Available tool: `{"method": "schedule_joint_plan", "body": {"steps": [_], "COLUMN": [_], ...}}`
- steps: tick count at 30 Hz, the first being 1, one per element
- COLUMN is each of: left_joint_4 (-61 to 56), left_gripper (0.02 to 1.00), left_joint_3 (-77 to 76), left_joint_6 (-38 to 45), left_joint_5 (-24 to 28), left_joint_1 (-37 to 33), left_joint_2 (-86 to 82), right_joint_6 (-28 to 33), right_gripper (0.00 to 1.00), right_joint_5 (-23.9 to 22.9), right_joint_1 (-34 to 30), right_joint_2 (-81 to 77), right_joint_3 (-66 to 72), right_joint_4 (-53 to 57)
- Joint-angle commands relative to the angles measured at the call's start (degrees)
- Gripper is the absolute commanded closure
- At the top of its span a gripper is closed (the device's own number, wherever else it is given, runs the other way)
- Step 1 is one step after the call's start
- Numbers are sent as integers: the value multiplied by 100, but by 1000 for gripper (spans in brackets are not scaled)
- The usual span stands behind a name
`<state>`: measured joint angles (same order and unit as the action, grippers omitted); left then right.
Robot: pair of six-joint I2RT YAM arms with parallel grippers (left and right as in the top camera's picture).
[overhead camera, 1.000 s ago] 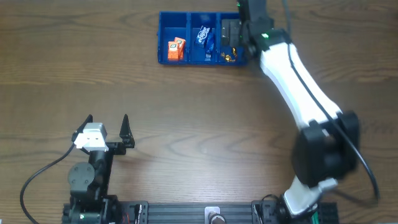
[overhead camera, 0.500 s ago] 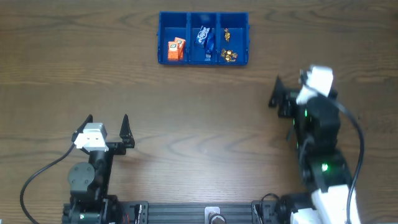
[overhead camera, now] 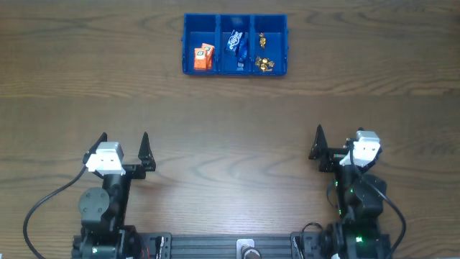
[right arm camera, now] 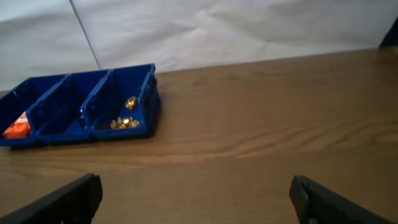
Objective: Sort Candies Into Trays
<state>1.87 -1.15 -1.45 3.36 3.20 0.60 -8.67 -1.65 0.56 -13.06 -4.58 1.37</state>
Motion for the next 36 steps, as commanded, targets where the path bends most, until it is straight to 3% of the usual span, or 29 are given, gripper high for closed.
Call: {"method": "schedule_joint_plan", "body": {"steps": [1, 6, 36], "left_joint_4": [243, 243, 243], "left_gripper": [20, 20, 20], "left_joint_3": [83, 83, 83], "left_joint_6": [20, 20, 20], "left_joint_5": [57, 57, 57], "left_joint_1": [-20, -20, -20], "left_joint_2": [-35, -35, -35], "right_joint_6": [155, 431, 466], "right_gripper": [3, 3, 3], "right_joint_5": [177, 435, 433], "right_joint_1": [-63, -63, -68], "right_joint_2": [389, 831, 1276], "right_joint_3": [420, 415, 413], "right_joint_4": [-232, -168, 326]}}
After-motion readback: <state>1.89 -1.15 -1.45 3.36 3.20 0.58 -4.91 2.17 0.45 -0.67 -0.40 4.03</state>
